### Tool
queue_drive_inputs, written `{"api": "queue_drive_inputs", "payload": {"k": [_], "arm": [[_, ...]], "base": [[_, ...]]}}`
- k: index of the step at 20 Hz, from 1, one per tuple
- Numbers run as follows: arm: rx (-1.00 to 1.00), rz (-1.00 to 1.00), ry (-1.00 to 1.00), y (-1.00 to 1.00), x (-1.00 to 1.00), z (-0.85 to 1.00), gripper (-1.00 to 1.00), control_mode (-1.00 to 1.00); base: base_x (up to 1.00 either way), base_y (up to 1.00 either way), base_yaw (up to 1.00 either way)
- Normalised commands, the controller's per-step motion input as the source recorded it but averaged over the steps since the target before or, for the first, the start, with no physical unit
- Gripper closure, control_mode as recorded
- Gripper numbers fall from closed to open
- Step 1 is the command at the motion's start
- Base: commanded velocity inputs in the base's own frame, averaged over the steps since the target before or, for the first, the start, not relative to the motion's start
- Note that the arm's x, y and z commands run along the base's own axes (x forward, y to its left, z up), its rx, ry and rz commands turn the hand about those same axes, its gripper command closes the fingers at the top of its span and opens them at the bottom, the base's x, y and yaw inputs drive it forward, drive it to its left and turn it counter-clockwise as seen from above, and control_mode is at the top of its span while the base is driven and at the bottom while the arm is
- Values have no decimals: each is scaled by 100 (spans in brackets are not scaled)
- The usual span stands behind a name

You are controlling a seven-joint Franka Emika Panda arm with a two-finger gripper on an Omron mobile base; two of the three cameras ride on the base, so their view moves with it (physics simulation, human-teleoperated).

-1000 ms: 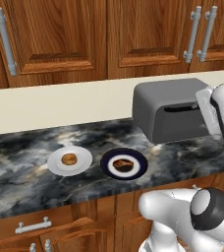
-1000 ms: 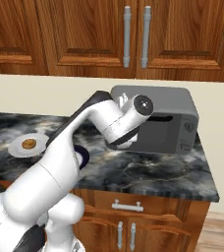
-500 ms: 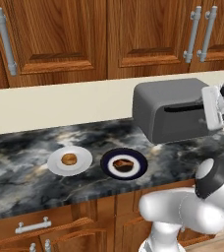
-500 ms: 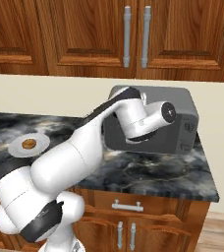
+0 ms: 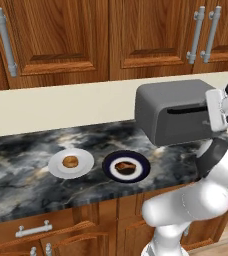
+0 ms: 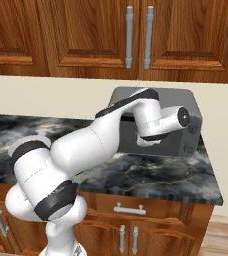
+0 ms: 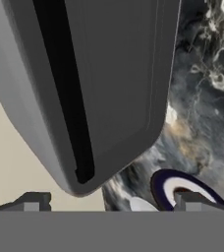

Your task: Open the toaster oven door. Place the bread on the bottom rack in the toaster oven and place the chicken drumstick on the top rack.

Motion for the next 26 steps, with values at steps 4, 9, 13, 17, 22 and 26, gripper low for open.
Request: {"api": "queue_drive_inputs", "payload": {"k": [4, 9, 13, 17, 22, 26], "arm": [[0, 11, -3, -10, 20, -32, -100, -100], [0, 11, -2, -1, 31, -16, -100, -100], [0, 9, 0, -6, 31, -12, -100, -100], [0, 8, 0, -10, 30, -12, -100, -100], [0, 7, 0, -17, 28, -18, -100, -100], [0, 6, 0, -23, 29, -13, -100, -100]], "base": [[0, 0, 0], [0, 0, 0], [0, 0, 0], [0, 0, 0], [0, 0, 0], [0, 0, 0]]}}
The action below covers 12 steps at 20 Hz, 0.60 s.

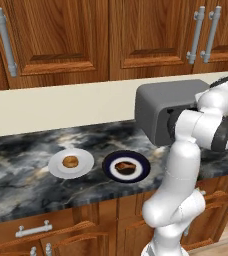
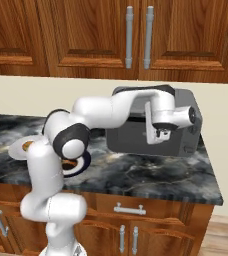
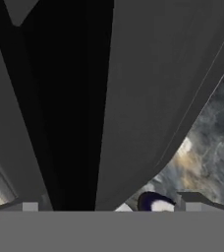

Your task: Open the toaster oven door. Place the bread on the bottom rack in the toaster oven and place the chicken drumstick on the top rack.

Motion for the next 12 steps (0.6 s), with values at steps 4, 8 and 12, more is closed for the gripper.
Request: {"api": "queue_drive_inputs", "payload": {"k": [4, 8, 12], "arm": [[1, 5, 0, -21, 28, -6, -100, -100], [0, 1, 0, -22, 7, -25, -100, -100], [0, 0, 0, -11, 0, -40, -100, -100]], "base": [[0, 0, 0], [0, 0, 0], [0, 0, 0]]}}
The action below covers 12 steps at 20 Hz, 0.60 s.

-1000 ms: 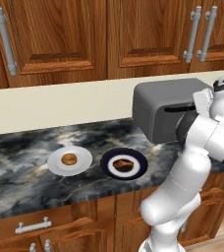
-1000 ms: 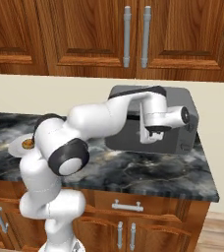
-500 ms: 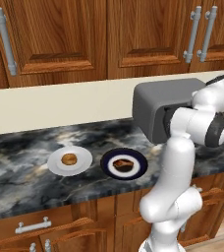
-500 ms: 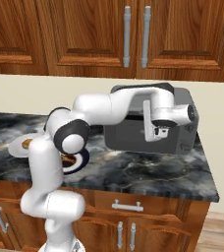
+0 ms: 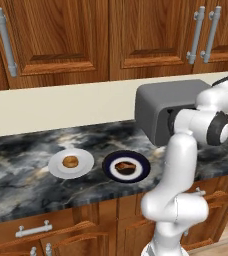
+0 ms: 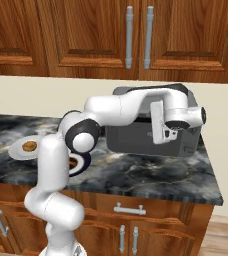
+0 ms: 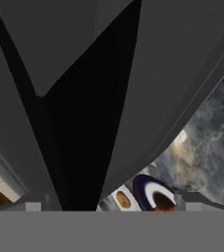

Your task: Open the toaster oven door. Place the bread on the bottom rack in the toaster oven and place the chicken drumstick on the top rack.

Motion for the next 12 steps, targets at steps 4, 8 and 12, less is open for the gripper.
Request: {"api": "queue_drive_inputs", "payload": {"k": [4, 8, 12], "arm": [[0, 0, 0, 0, 11, -44, -100, -100], [-1, 0, 1, 0, 17, -48, -100, -100], [-3, 0, 6, 3, 1, -65, -100, -100]], "base": [[0, 0, 0], [0, 0, 0], [0, 0, 0]]}}
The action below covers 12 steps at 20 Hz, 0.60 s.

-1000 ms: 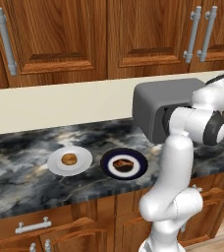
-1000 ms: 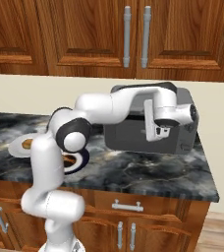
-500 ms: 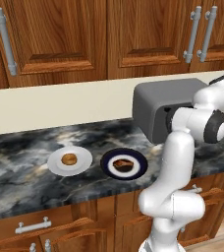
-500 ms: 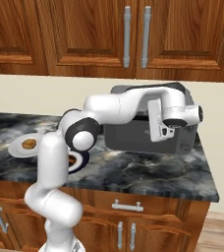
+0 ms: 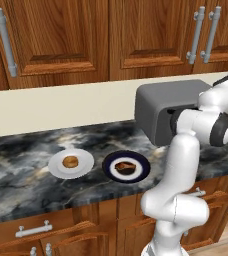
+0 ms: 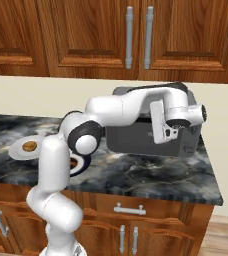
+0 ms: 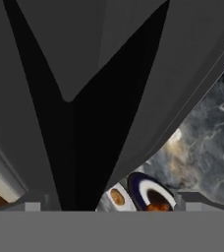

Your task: Open the toaster oven door. Place the bread on the bottom rack in the toaster oven and place the chicken drumstick on the top rack.

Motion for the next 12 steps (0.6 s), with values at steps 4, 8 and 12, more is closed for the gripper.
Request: {"api": "queue_drive_inputs", "payload": {"k": [4, 8, 12], "arm": [[-8, -2, 8, 11, -7, -77, -100, -100], [-8, -8, 3, 20, -2, -83, -100, -100], [0, -9, 0, 17, 4, -80, -100, -100]], "base": [[0, 0, 0], [0, 0, 0], [0, 0, 0]]}}
